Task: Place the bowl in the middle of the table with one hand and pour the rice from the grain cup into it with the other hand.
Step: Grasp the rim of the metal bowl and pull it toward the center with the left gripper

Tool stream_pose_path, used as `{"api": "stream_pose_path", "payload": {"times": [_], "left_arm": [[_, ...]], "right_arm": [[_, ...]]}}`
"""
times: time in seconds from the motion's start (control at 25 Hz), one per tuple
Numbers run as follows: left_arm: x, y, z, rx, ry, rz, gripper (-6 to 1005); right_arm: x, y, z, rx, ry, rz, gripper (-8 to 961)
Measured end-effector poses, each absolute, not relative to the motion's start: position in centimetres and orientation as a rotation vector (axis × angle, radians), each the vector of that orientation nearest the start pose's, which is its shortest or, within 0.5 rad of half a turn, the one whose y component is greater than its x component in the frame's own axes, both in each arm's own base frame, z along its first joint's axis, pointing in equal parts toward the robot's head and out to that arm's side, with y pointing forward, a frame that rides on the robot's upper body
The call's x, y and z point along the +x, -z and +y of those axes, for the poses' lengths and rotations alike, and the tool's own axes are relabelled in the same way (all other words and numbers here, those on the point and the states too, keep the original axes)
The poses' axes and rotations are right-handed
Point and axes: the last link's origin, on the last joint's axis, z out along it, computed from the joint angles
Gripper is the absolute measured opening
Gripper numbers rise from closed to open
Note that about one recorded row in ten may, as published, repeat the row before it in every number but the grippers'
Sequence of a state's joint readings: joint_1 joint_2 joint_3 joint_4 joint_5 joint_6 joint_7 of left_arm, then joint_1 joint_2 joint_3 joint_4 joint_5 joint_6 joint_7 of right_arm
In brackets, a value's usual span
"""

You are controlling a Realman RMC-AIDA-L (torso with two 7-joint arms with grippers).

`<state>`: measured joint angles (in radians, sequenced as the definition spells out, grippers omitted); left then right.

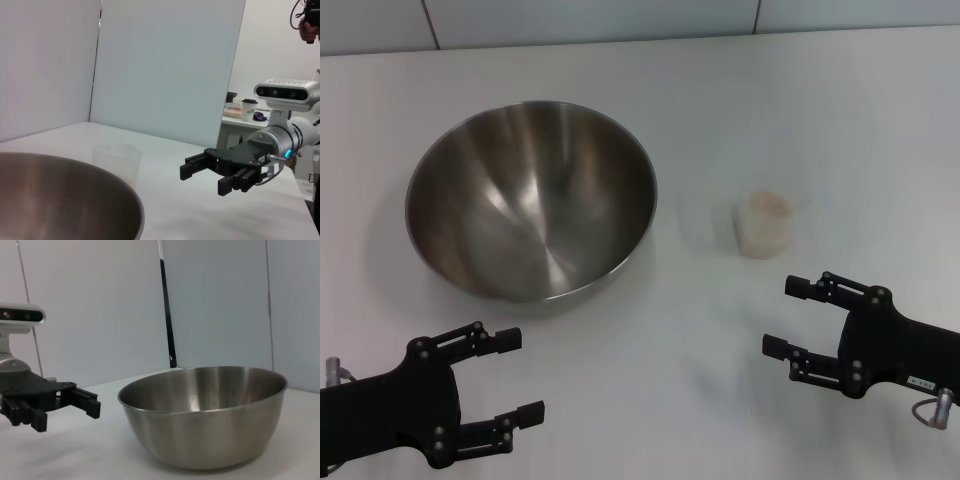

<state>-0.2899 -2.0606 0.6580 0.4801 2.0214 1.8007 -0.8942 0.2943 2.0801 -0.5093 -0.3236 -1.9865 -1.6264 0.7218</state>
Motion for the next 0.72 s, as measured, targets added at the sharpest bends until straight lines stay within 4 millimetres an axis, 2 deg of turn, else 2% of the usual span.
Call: {"api": "stream_pose_path", "payload": {"times": [0.72], "left_arm": [[-31.29,1.62,21.52,-2.794,0.895,-0.385,799]], "right_arm": [[32.78,3.57,22.48,-2.549,-0.832,0.426,758]]}}
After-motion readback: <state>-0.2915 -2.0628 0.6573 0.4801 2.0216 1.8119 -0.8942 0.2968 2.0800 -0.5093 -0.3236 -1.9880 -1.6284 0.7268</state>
